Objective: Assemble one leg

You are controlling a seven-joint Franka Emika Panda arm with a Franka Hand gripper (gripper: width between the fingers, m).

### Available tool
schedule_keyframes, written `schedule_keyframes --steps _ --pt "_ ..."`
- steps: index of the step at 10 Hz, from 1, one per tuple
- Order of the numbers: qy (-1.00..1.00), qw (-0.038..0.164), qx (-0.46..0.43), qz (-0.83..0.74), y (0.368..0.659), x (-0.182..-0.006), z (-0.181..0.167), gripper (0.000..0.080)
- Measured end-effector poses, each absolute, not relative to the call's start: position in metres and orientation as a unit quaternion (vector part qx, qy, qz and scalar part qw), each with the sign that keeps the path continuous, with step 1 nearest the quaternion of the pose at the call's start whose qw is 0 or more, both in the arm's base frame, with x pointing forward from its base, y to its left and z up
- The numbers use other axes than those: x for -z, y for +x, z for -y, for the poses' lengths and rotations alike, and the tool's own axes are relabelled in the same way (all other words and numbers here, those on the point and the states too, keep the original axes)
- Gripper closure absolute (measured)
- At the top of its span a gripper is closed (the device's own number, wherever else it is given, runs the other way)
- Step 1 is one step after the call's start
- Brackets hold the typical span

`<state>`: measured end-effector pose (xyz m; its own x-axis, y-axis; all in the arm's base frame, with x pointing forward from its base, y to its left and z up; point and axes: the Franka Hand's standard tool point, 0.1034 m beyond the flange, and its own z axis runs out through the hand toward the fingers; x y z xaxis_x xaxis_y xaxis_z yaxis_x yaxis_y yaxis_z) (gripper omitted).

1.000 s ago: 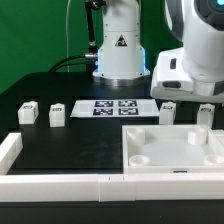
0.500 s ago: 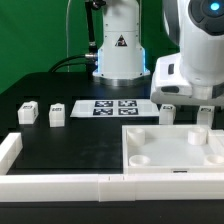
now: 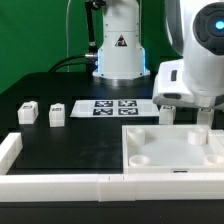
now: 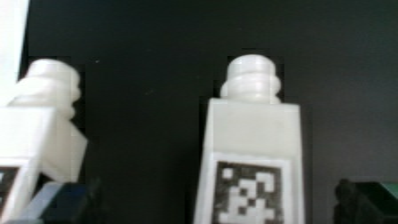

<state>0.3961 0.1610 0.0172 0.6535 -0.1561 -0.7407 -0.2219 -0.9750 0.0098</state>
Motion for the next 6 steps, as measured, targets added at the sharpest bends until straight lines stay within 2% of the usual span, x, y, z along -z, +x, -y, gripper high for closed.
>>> schedule_keyframes --steps 3,4,5,6 --pt "-0.910 0.037 -0.400 -0.103 0.3918 -0.0111 -0.1670 0.0150" --pt "-0.910 0.037 -0.400 -0.103 0.3921 -0.0111 -0.1661 0.0297" --pt "-0.910 0.038 -0.400 -0.103 0.3925 -0.0111 -0.1653 0.0297" --pt "-0.910 0.038 -0.400 -0.103 0.3925 -0.0111 -0.1654 0.0434"
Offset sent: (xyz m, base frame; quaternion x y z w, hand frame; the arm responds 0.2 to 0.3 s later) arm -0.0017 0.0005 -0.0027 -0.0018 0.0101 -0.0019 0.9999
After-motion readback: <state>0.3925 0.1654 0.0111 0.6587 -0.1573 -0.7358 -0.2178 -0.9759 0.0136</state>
